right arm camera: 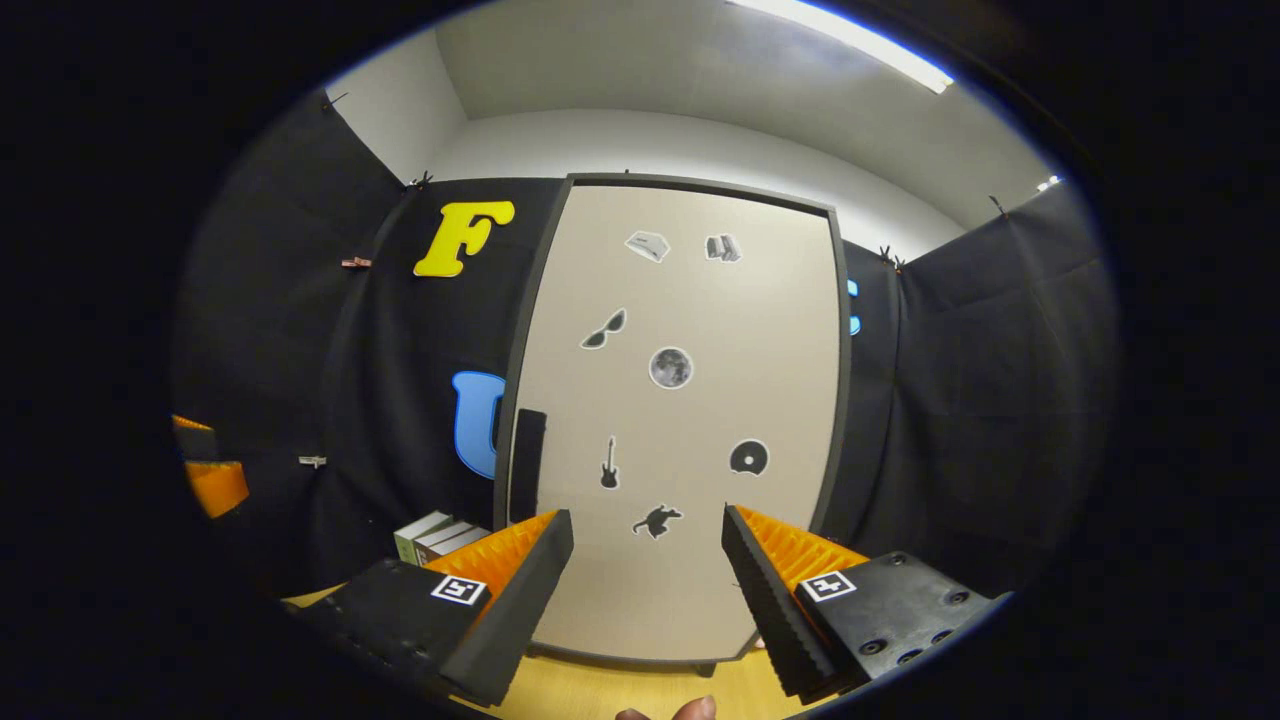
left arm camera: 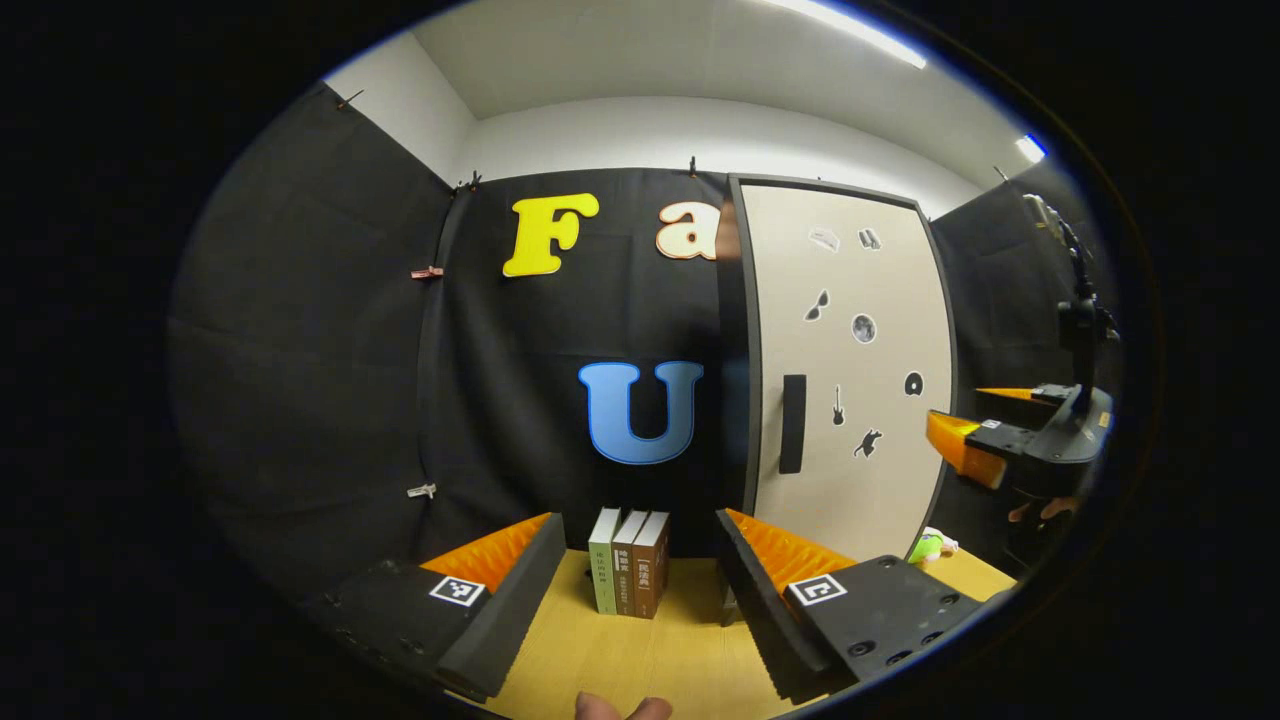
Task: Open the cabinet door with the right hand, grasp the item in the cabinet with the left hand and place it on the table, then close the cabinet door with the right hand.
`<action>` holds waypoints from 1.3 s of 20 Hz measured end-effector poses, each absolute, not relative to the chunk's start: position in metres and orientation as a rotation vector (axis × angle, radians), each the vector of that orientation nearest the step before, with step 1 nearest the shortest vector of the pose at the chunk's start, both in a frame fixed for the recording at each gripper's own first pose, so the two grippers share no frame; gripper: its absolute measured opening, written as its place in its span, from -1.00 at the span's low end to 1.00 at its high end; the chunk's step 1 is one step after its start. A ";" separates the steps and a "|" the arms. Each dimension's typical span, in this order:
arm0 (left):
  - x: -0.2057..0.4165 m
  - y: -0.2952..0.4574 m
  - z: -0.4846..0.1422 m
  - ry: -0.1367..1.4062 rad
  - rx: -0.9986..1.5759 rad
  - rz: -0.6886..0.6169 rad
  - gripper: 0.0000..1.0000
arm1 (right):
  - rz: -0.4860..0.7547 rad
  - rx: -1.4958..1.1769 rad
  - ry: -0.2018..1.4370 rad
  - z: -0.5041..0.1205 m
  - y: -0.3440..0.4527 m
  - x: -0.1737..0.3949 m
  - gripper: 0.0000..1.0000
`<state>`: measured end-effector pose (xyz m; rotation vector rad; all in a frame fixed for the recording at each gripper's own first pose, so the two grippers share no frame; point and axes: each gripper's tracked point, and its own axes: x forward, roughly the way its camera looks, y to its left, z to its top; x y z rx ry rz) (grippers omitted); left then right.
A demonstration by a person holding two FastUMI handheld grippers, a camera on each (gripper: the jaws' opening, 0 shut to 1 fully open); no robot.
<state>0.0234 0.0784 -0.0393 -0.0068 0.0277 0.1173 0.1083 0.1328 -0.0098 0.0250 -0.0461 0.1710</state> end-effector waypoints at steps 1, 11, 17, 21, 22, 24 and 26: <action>0.025 0.081 -0.041 0.030 -0.005 0.120 0.89 | 0.179 0.040 -0.047 -0.010 0.143 0.118 0.95; 0.033 0.113 -0.058 0.051 -0.029 0.138 0.89 | 0.181 0.062 -0.008 -0.043 0.217 0.213 0.94; 0.028 0.126 -0.062 0.060 -0.024 0.154 0.89 | 0.199 0.111 0.020 -0.052 0.249 0.226 0.94; 0.021 0.130 -0.068 0.074 -0.039 0.155 0.89 | 0.170 0.103 0.020 -0.053 0.259 0.242 0.74; 0.018 0.131 -0.068 0.078 -0.048 0.158 0.89 | 0.147 0.096 0.045 -0.058 0.258 0.247 0.62; 0.015 0.135 -0.068 0.079 -0.050 0.165 0.89 | 0.128 0.143 0.043 -0.053 0.258 0.250 0.24; 0.012 0.135 -0.070 0.085 -0.039 0.168 0.89 | 0.133 0.176 0.066 -0.054 0.256 0.249 -0.22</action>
